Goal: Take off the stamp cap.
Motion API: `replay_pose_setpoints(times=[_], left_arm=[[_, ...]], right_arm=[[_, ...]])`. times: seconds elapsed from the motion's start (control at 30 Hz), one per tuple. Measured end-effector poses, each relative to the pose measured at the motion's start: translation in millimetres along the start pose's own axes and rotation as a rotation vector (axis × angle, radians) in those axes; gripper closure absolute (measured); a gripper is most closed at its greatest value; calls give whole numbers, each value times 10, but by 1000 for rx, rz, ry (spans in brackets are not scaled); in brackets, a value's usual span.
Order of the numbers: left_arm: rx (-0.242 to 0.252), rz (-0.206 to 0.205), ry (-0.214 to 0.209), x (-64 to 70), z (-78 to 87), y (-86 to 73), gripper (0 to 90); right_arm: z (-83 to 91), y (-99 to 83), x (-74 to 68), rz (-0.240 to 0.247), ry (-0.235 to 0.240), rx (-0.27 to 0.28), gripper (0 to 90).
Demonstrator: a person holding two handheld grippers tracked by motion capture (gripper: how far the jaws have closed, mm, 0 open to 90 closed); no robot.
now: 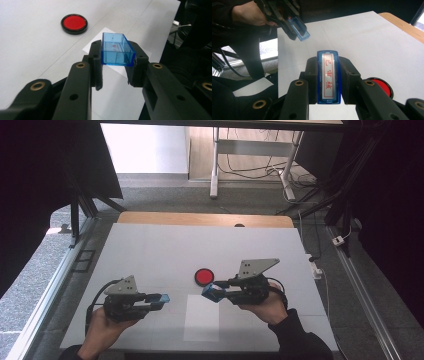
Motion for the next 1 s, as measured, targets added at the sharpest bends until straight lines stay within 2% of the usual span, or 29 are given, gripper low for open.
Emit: replay_pose_setpoints(times=[0.2, 0.43, 0.67, 0.8, 1.0], left_arm=[[14, 44, 91, 23, 142, -163, 686], [20, 85, 146, 32, 253, -324, 686], [21, 134, 182, 21, 350, -463, 685], [2, 148, 207, 20, 377, -525, 685], [-1, 158, 207, 15, 390, -558, 685]], right_arm=[[-6, -10, 15, -11, -16, -5, 714], [3, -19, 34, -37, -47, -1, 714], [2, -24, 44, -47, -60, -4, 714], [-2, -28, 49, -50, -71, -10, 713], [-22, -45, 54, -60, -76, -23, 713]])
Point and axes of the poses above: each handheld gripper's, and its own axes: z roughly backward along the jaws, y roughly out of its top, x roughly to its right, the point moved 1 cm from there along -z, roughly forward along the jaws
